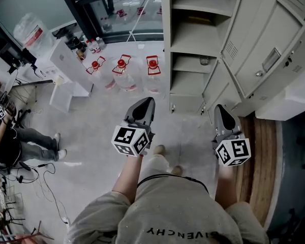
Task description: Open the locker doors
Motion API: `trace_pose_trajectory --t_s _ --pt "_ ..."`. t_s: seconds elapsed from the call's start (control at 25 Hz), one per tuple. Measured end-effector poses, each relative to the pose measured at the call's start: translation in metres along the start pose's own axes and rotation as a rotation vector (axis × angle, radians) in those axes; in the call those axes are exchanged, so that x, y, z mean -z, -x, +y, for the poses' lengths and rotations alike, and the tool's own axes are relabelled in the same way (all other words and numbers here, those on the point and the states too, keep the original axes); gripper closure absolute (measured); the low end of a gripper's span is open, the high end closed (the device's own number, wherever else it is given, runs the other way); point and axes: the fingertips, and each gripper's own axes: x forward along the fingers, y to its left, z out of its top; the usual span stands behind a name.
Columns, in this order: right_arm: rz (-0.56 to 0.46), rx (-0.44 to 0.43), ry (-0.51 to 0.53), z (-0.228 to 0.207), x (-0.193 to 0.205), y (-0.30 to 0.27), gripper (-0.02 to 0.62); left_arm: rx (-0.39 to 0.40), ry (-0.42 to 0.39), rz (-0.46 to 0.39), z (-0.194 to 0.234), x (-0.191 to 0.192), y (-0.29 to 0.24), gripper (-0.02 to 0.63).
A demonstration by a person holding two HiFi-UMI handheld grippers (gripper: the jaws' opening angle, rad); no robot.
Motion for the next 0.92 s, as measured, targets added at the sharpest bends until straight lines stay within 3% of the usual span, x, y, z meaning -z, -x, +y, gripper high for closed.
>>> trace_pose_trajectory --t_s 0.92 --pt "0.031 -0.001 -0.038 0.0 0.011 0.002 0.597 -0.016 -0.002 -0.004 0.006 -0.007 0.009 0.607"
